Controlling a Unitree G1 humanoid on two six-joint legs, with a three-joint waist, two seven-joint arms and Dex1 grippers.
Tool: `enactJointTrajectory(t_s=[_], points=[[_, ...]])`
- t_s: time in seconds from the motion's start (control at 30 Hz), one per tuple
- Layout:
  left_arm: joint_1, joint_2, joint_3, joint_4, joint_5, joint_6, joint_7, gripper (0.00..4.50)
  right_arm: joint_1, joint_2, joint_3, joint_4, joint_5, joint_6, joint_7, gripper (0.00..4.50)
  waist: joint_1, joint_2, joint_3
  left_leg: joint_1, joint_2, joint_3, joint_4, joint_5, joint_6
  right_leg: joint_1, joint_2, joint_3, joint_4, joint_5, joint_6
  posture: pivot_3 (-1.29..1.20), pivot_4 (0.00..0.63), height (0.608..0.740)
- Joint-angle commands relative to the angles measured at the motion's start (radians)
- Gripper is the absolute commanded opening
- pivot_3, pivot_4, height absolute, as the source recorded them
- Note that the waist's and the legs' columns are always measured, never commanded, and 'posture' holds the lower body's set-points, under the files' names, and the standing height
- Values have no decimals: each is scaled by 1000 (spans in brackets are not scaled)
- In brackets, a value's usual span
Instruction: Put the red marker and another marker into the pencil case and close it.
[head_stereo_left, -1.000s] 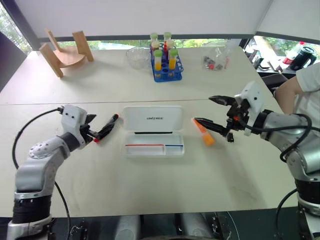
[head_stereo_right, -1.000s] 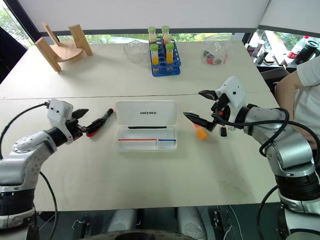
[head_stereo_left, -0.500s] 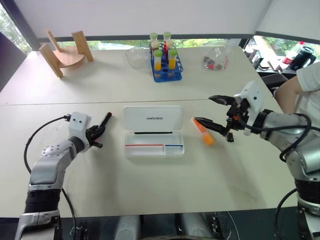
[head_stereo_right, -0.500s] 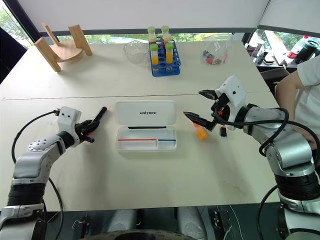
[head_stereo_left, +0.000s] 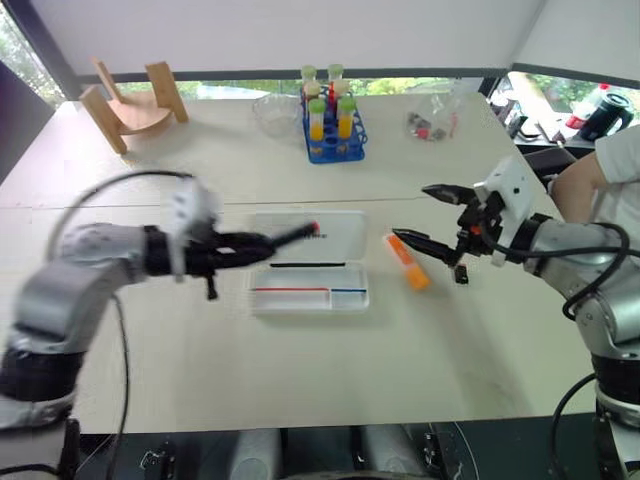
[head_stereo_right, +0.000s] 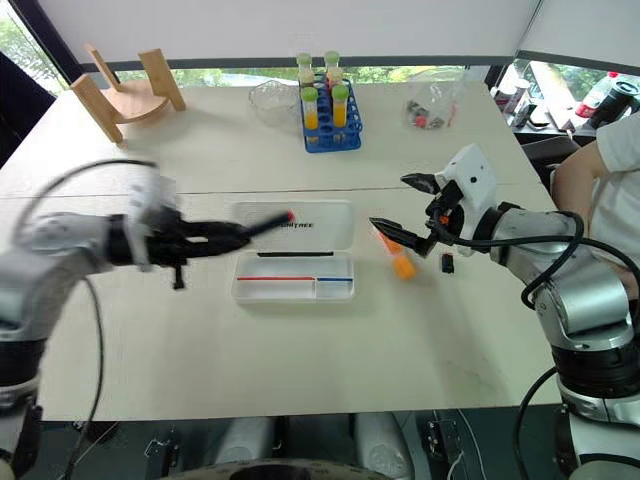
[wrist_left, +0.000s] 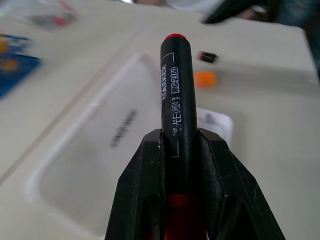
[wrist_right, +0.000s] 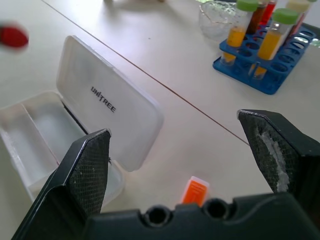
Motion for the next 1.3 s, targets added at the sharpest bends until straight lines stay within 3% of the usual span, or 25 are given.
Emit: enactJointTrajectory(t_s=[0.03, 0.23, 0.5, 0.63, 0.73, 0.97, 1.23, 1.3], points=[[-92, -41, -137, 140, 168, -172, -53, 339, -3, -6, -39, -22, -5, -14, -10, 4500, -4, 0, 0, 0, 1, 0, 0, 0, 0, -1, 1, 0, 0, 0, 0, 0, 150, 740], [-225, -169, -254, 408, 340, -373, -61, 339, 37, -7, -67, -69, 8, 7, -34, 4500, -3, 0, 1, -3, 1, 0, -1, 0, 0, -4, 2, 1, 0, 0, -1, 0, 150, 740], [-267, -218, -295, 536, 417, -469, -130, 4319, 83, -4, -99, -122, 20, 40, -67, 4500, -3, 0, 1, -3, 1, 0, 0, 0, 1, -4, 2, 1, 1, 0, 0, 0, 150, 740], [-256, -235, -234, 477, 339, -358, -134, 4421, 98, -3, -87, -131, 32, 75, -73, 4500, 0, 0, 1, -2, 1, 0, 2, 0, 1, -4, 2, 1, 5, 0, 0, 0, 150, 740], [-230, -218, -77, 303, 109, -116, -126, 4421, 108, -16, -20, -127, -9, 164, -120, 4500, -1, 0, 1, -4, 1, -1, 7, -1, 2, -4, 2, 1, 6, 0, 0, 0, 150, 740], [-42, -19, 207, -20, -167, 181, -76, 4421, 25, 74, 78, -2, -18, 337, -198, 4500, -30, 1, 2, -2, 3, -1, 8, -1, 2, -3, 3, 1, 10, -1, -1, 0, 150, 740], [236, 121, 496, -221, -355, 347, -2, 4421, -93, 168, 227, 261, -119, 281, -182, 4500, -28, 0, 3, -2, 2, -2, 8, -1, 2, -3, 2, 0, 10, -1, -1, 0, 150, 740], [302, 127, 559, -266, -384, 367, 29, 4500, -109, 167, 268, 313, -156, 257, -163, 3957, -27, 0, 3, -2, 2, -1, 7, -1, 2, -3, 2, 0, 9, -1, -1, 0, 150, 740]])
